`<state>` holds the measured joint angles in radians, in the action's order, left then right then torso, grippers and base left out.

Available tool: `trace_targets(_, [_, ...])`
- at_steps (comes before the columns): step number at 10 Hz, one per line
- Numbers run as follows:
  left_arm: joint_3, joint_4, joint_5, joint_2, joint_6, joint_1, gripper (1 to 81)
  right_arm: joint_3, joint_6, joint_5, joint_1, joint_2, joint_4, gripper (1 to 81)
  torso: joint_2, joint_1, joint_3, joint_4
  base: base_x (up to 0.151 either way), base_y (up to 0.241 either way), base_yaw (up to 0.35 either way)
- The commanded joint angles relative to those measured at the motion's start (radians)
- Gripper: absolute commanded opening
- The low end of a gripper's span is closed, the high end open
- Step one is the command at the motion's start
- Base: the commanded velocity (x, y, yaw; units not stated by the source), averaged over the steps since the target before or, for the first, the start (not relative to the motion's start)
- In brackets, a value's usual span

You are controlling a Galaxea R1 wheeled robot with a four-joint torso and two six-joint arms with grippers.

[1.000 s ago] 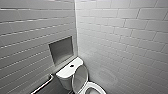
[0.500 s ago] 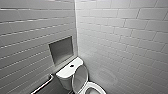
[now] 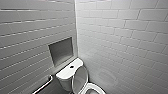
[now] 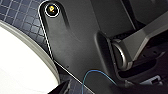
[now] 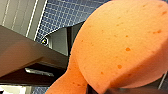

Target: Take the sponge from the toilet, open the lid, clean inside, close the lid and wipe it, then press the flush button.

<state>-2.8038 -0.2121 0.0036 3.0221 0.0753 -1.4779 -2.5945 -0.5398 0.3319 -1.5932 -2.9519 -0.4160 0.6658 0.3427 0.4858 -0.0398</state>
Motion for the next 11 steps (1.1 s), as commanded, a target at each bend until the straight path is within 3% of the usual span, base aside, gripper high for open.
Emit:
trace_targets(1, [-0.005,0.005,0.056,-0.008,0.004,0.04,81.1,0.004,0.004,-0.031,0.032,0.0,-0.018,1.0,0.0,0.0,0.0,0.0,0.084,0.0,0.0])
trace_targets(7, [-0.005,0.005,0.056,-0.008,0.004,0.04,81.1,0.001,0.003,-0.03,0.032,0.0,-0.015,1.0,-0.001,0.0,0.0,0.0,0.084,0.0,0.0])
trace_targets(10, [-0.002,0.005,0.07,0.001,0.004,0.038,81.1,0.008,-0.003,-0.008,0.032,0.026,-0.018,1.0,-0.002,0.001,0.0,0.0,0.0,0.0,0.0])
trace_targets(11, [0.0,0.004,0.101,0.012,0.004,0.035,81.1,0.025,-0.005,0.036,0.032,0.051,-0.017,1.0,-0.002,0.001,0.0,0.0,0.0,0.0,0.0])
